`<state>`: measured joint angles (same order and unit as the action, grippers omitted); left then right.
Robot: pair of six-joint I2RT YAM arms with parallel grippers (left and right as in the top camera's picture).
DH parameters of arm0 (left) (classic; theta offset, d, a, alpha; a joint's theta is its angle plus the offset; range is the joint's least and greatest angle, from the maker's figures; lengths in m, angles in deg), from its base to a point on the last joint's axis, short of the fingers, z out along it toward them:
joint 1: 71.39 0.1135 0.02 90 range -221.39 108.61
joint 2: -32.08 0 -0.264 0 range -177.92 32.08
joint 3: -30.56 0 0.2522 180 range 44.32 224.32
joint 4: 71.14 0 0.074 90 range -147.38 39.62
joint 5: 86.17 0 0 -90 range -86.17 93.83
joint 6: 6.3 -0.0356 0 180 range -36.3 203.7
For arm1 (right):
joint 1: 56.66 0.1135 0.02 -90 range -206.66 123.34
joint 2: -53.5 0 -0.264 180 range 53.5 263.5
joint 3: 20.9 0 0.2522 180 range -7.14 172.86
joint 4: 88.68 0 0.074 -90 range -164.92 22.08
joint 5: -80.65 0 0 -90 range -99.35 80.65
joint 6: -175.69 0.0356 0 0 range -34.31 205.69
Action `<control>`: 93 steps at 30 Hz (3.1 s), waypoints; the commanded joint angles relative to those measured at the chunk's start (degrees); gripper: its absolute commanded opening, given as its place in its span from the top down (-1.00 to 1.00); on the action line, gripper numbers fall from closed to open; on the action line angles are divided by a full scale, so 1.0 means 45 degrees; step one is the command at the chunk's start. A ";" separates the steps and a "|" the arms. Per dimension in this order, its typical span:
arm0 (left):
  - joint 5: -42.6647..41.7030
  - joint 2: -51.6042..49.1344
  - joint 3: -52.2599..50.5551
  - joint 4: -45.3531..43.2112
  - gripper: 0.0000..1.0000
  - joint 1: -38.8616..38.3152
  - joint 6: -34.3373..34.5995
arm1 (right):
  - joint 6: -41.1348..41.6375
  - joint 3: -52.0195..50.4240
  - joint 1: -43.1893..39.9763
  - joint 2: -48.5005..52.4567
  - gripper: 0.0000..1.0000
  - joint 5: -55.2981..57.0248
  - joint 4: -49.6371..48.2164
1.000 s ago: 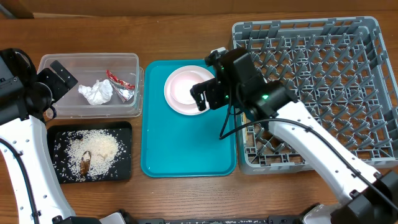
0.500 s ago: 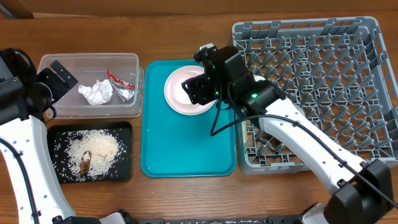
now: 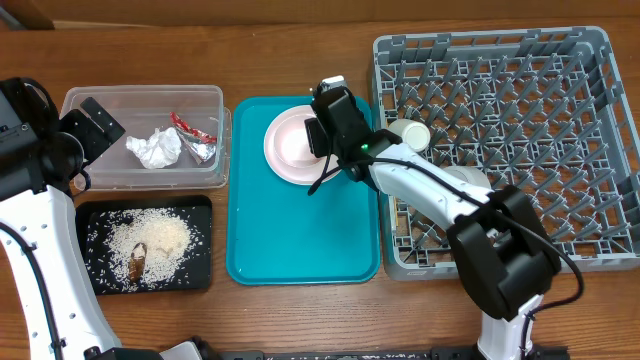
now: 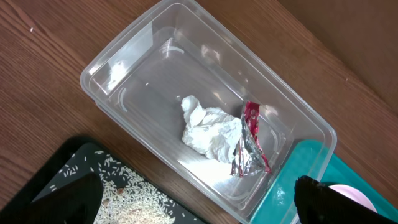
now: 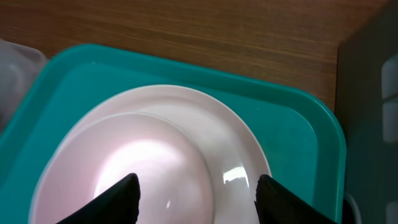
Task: Sort waste into correct bins and load items into the dishwasher
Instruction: 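Lift the pink plate and carry it into the rack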
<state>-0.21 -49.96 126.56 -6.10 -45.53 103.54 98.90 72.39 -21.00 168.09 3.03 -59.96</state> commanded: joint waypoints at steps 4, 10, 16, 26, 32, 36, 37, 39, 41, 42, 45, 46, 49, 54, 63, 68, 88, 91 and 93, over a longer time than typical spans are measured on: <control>0.0000 -0.0102 0.0107 -0.0019 -1.00 -0.0087 0.0214 | 0.0078 0.0238 -0.0010 0.0787 0.10 0.0806 0.0136; 0.0000 -0.0102 0.0107 -0.0024 -1.00 -0.0087 0.0214 | 0.0083 0.0238 -0.0010 0.0787 0.32 0.0748 0.0758; 0.0000 -0.0102 0.0107 -0.0024 -1.00 -0.0087 0.0214 | 0.0078 0.0238 -0.0010 0.0787 0.46 0.0185 0.1103; 0.0000 -0.0102 0.0107 -0.0024 -1.00 -0.0087 0.0214 | -0.0092 0.0253 -0.0010 0.0656 0.92 0.0155 -0.0253; 0.0000 -0.0102 0.0107 -0.0024 -1.00 -0.0087 0.0214 | -0.1841 0.0253 -0.0010 -0.0525 0.92 0.2210 -0.1549; 0.0000 -0.0107 0.0107 -0.0024 -1.00 -0.0087 0.0214 | -0.3492 0.0253 -0.0015 -0.1574 0.92 0.5858 -0.2705; 0.0000 -0.0102 0.0107 -0.0024 -1.00 -0.0087 0.0214 | -0.4148 0.0253 -0.0029 -0.1783 0.92 0.7028 -0.3206; 0.0000 -0.0102 0.0107 -0.0024 -1.00 -0.0087 0.0214 | -0.5809 0.0253 -0.0117 -0.2011 0.92 0.8966 -0.4357; 0.0000 -0.0102 0.0107 -0.0024 -1.00 -0.0087 0.0214 | -0.8165 0.0253 -0.0291 -0.2074 0.92 1.0472 -0.5921; 0.0000 -0.0102 0.0107 -0.0024 -1.00 -0.0087 0.0214 | -0.9661 0.0253 -0.0427 -0.2074 0.92 1.1026 -0.6785; -0.0005 -0.0102 0.0107 -0.0024 -1.00 -0.0087 0.0214 | -1.3289 0.0253 -0.1015 -0.2074 0.92 1.1584 -0.8116; 0.0000 -0.0107 0.0107 -0.0024 -1.00 -0.0087 0.0214 | -1.4149 0.0253 -0.1302 -0.2074 0.92 1.1618 -0.8174; 0.0000 -0.0102 0.0107 -0.0024 -1.00 -0.0087 0.0214 | -1.5242 0.0253 -0.2205 -0.2074 0.92 1.1982 -0.8170; 0.0000 -0.0102 0.0107 -0.0024 -1.00 -0.0087 0.0214 | -1.5319 0.0248 -0.4240 -0.2064 0.92 1.3022 -0.6630; 0.0000 -0.0102 0.0107 -0.0024 -1.00 -0.0087 0.0214 | -1.3522 0.0243 -0.6455 -0.1812 0.92 1.2862 -0.2273; 0.0000 -0.0102 0.0107 -0.0024 -1.00 -0.0087 0.0214 | -1.3372 0.0233 -0.6504 -0.1802 0.92 1.2866 -0.1753; 0.0000 -0.0102 0.0107 -0.0024 -1.00 -0.0087 0.0214 | -0.9923 -0.0189 -0.6329 -0.1792 0.92 0.8971 0.2463; 0.0000 -0.0102 0.0107 -0.0024 -1.00 -0.0087 0.0214 | -0.9928 -0.0189 -0.6266 -0.1792 0.92 0.8986 0.2419; 0.0000 -0.0102 0.0107 -0.0024 -1.00 -0.0087 0.0214 | -0.9933 -0.0189 -0.6227 -0.1792 0.92 0.8986 0.2346</control>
<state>-0.21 -49.96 126.56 -6.10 -45.53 103.54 52.70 72.04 -49.77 159.52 49.34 -50.04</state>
